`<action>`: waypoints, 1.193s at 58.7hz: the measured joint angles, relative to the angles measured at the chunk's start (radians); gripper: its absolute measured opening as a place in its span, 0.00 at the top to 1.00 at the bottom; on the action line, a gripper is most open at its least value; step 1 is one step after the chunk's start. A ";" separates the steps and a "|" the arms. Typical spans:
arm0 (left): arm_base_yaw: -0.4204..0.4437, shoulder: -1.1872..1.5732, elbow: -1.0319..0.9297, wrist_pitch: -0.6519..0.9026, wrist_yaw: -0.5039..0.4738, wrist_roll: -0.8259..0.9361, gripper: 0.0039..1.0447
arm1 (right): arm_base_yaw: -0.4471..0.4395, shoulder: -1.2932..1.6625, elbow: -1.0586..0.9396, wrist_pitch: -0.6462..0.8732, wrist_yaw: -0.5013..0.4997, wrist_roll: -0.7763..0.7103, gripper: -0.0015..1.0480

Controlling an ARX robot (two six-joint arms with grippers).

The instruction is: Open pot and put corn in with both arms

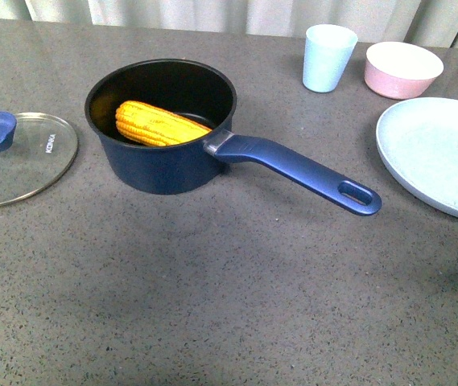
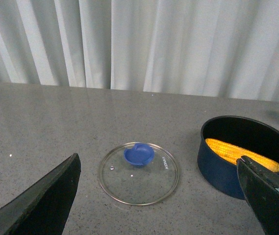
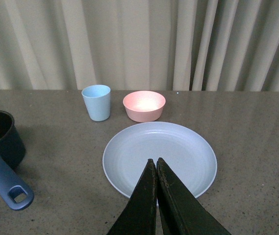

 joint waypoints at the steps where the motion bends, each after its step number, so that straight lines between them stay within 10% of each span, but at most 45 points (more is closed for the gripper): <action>1: 0.000 0.000 0.000 0.000 0.000 0.000 0.08 | 0.000 0.000 0.000 0.000 0.000 0.000 0.98; 35: 0.000 0.000 0.000 0.000 0.000 0.000 0.08 | 0.000 0.000 0.000 0.000 0.000 0.000 0.08; 70: 0.000 0.000 0.000 0.000 0.000 0.000 0.08 | 0.000 0.000 0.000 0.000 0.000 0.000 0.09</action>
